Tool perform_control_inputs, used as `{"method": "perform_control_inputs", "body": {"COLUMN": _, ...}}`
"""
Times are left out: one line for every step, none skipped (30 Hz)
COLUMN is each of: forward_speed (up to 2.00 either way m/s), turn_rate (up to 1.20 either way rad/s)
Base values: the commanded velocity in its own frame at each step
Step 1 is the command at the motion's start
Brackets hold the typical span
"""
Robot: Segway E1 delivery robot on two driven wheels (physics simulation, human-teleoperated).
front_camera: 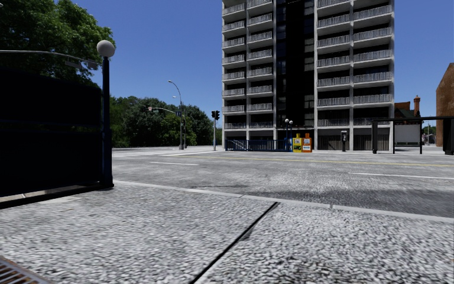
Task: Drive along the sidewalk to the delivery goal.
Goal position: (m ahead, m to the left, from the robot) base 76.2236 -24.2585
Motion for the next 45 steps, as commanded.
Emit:
{"method": "perform_control_inputs", "body": {"forward_speed": 0.00, "turn_rate": 0.00}}
{"method": "perform_control_inputs", "body": {"forward_speed": 0.00, "turn_rate": 0.00}}
{"method": "perform_control_inputs", "body": {"forward_speed": 0.00, "turn_rate": 0.00}}
{"method": "perform_control_inputs", "body": {"forward_speed": 0.00, "turn_rate": 0.00}}
{"method": "perform_control_inputs", "body": {"forward_speed": 0.00, "turn_rate": 0.00}}
{"method": "perform_control_inputs", "body": {"forward_speed": 0.00, "turn_rate": 0.00}}
{"method": "perform_control_inputs", "body": {"forward_speed": 0.00, "turn_rate": 0.00}}
{"method": "perform_control_inputs", "body": {"forward_speed": 0.00, "turn_rate": 0.00}}
{"method": "perform_control_inputs", "body": {"forward_speed": 0.00, "turn_rate": 0.00}}
{"method": "perform_control_inputs", "body": {"forward_speed": 0.00, "turn_rate": 0.00}}
{"method": "perform_control_inputs", "body": {"forward_speed": 0.00, "turn_rate": 0.00}}
{"method": "perform_control_inputs", "body": {"forward_speed": 0.00, "turn_rate": 0.00}}
{"method": "perform_control_inputs", "body": {"forward_speed": 0.00, "turn_rate": 0.00}}
{"method": "perform_control_inputs", "body": {"forward_speed": 0.00, "turn_rate": 0.00}}
{"method": "perform_control_inputs", "body": {"forward_speed": 0.00, "turn_rate": 0.00}}
{"method": "perform_control_inputs", "body": {"forward_speed": 0.00, "turn_rate": 0.00}}
{"method": "perform_control_inputs", "body": {"forward_speed": 0.00, "turn_rate": 0.00}}
{"method": "perform_control_inputs", "body": {"forward_speed": 0.00, "turn_rate": 0.00}}
{"method": "perform_control_inputs", "body": {"forward_speed": 0.00, "turn_rate": 0.00}}
{"method": "perform_control_inputs", "body": {"forward_speed": 0.00, "turn_rate": 0.00}}
{"method": "perform_control_inputs", "body": {"forward_speed": 0.00, "turn_rate": 0.00}}
{"method": "perform_control_inputs", "body": {"forward_speed": 0.00, "turn_rate": 0.00}}
{"method": "perform_control_inputs", "body": {"forward_speed": 0.00, "turn_rate": 0.00}}
{"method": "perform_control_inputs", "body": {"forward_speed": 0.00, "turn_rate": 0.00}}
{"method": "perform_control_inputs", "body": {"forward_speed": 0.00, "turn_rate": 0.00}}
{"method": "perform_control_inputs", "body": {"forward_speed": 0.00, "turn_rate": 0.00}}
{"method": "perform_control_inputs", "body": {"forward_speed": 0.00, "turn_rate": 0.00}}
{"method": "perform_control_inputs", "body": {"forward_speed": 0.00, "turn_rate": 0.00}}
{"method": "perform_control_inputs", "body": {"forward_speed": 0.00, "turn_rate": 0.00}}
{"method": "perform_control_inputs", "body": {"forward_speed": 0.00, "turn_rate": 0.00}}
{"method": "perform_control_inputs", "body": {"forward_speed": 0.03, "turn_rate": 0.00}}
{"method": "perform_control_inputs", "body": {"forward_speed": 0.04, "turn_rate": 0.00}}
{"method": "perform_control_inputs", "body": {"forward_speed": 0.04, "turn_rate": 0.00}}
{"method": "perform_control_inputs", "body": {"forward_speed": 0.05, "turn_rate": 0.00}}
{"method": "perform_control_inputs", "body": {"forward_speed": 0.08, "turn_rate": -0.14}}
{"method": "perform_control_inputs", "body": {"forward_speed": 0.13, "turn_rate": -0.21}}
{"method": "perform_control_inputs", "body": {"forward_speed": 0.13, "turn_rate": -0.21}}
{"method": "perform_control_inputs", "body": {"forward_speed": 0.18, "turn_rate": -0.23}}
{"method": "perform_control_inputs", "body": {"forward_speed": 0.23, "turn_rate": -0.24}}
{"method": "perform_control_inputs", "body": {"forward_speed": 0.29, "turn_rate": -0.24}}
{"method": "perform_control_inputs", "body": {"forward_speed": 0.31, "turn_rate": -0.24}}
{"method": "perform_control_inputs", "body": {"forward_speed": 0.31, "turn_rate": -0.24}}
{"method": "perform_control_inputs", "body": {"forward_speed": 0.32, "turn_rate": -0.24}}
{"method": "perform_control_inputs", "body": {"forward_speed": 0.32, "turn_rate": -0.29}}
{"method": "perform_control_inputs", "body": {"forward_speed": 0.32, "turn_rate": -0.39}}
